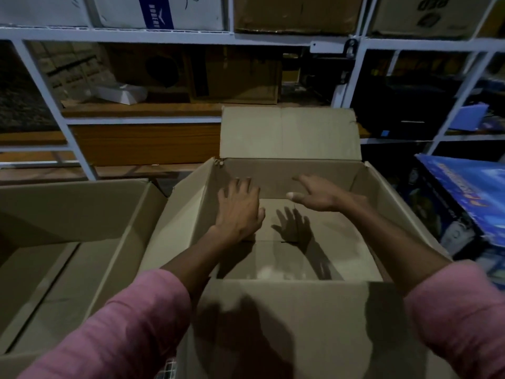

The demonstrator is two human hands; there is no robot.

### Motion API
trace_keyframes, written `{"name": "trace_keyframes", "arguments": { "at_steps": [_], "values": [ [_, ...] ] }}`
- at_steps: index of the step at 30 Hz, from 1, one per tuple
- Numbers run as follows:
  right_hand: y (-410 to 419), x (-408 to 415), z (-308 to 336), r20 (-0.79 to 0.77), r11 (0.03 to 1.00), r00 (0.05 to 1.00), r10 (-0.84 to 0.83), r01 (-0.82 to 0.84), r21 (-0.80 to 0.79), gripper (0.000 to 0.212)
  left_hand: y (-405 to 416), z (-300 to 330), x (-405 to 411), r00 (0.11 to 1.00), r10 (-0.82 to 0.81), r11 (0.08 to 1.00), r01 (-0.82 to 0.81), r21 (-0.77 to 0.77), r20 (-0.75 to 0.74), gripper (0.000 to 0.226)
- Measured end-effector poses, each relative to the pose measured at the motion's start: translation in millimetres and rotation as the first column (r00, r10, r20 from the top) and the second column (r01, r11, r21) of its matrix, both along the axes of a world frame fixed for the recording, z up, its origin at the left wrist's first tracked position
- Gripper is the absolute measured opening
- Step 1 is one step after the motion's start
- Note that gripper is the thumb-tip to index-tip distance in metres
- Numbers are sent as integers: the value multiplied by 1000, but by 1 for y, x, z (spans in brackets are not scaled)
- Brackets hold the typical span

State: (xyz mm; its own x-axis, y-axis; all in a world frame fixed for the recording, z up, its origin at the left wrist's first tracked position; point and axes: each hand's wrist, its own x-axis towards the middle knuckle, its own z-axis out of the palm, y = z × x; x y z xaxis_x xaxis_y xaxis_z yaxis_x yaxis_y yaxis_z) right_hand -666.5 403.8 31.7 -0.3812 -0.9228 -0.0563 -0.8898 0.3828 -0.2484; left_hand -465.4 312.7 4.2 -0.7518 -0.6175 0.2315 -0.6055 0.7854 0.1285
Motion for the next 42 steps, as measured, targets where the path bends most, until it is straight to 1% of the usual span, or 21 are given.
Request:
{"name": "trace_keyframes", "arguments": {
  "at_steps": [3,5,7,9,10,12,13,14,16,18,20,22,26,28,29,31,33,35,38,40,42],
  "values": [
    [50,26,0,29,996,997,-76,77,-46,64,23,1,28,999,2,999,0,42,-46,45],
    [85,41,-11,-18,985,988,-156,154,-81,61,36,-4,51,996,14,999,-10,42,-92,40],
    [119,47,-27,-70,965,964,-256,251,-76,60,49,-8,73,992,24,999,-21,32,-123,38],
    [152,44,-45,-94,922,917,-388,387,-35,65,60,-8,92,990,22,1000,-25,-17,-140,38],
    [167,44,-49,-114,888,881,-459,459,-23,72,66,-8,101,988,19,999,-26,-45,-152,38],
    [194,43,-50,-115,842,834,-540,534,-77,85,77,-9,117,985,15,997,-28,-75,-175,43],
    [204,47,-47,-107,836,831,-546,533,-126,84,81,-12,125,984,19,996,-34,-80,-178,48],
    [213,51,-46,-96,835,834,-543,524,-166,81,85,-17,132,985,34,996,-48,-78,-170,54],
    [231,61,-45,-74,838,844,-531,511,-191,79,92,-29,147,984,93,994,-101,-46,-153,70],
    [245,66,-52,-50,851,859,-509,493,-182,87,103,-43,159,974,154,988,-156,4,-169,82],
    [252,67,-61,-32,858,873,-486,470,-207,91,116,-55,165,961,209,978,-209,19,-183,81],
    [257,68,-68,-55,863,882,-467,441,-248,92,129,-66,166,949,253,967,-255,18,-190,79],
    [266,80,-83,-67,851,885,-462,420,-316,91,143,-79,164,927,322,945,-326,9,-193,94],
    [272,87,-88,-110,826,856,-504,441,-350,90,148,-81,164,922,339,938,-346,-5,-190,98],
    [275,92,-88,-126,810,836,-534,463,-360,91,150,-82,165,924,333,940,-342,-15,-188,99],
    [277,94,-90,-106,788,813,-572,508,-348,93,153,-82,166,931,308,948,-317,-16,-196,104],
    [278,90,-93,-74,793,819,-568,521,-315,95,152,-83,167,938,263,964,-263,29,-224,108],
    [278,81,-95,-31,819,863,-504,467,-333,100,147,-88,168,949,181,983,-167,74,-259,114],
    [277,65,-98,72,842,935,-346,343,-416,108,138,-92,166,951,79,994,-53,93,-300,119],
    [276,57,-101,82,838,957,-279,284,-466,111,134,-93,162,948,55,996,-29,87,-313,119],
    [273,49,-104,48,825,970,-239,229,-517,107,131,-93,156,946,47,997,-23,80,-322,116]
  ]
}}
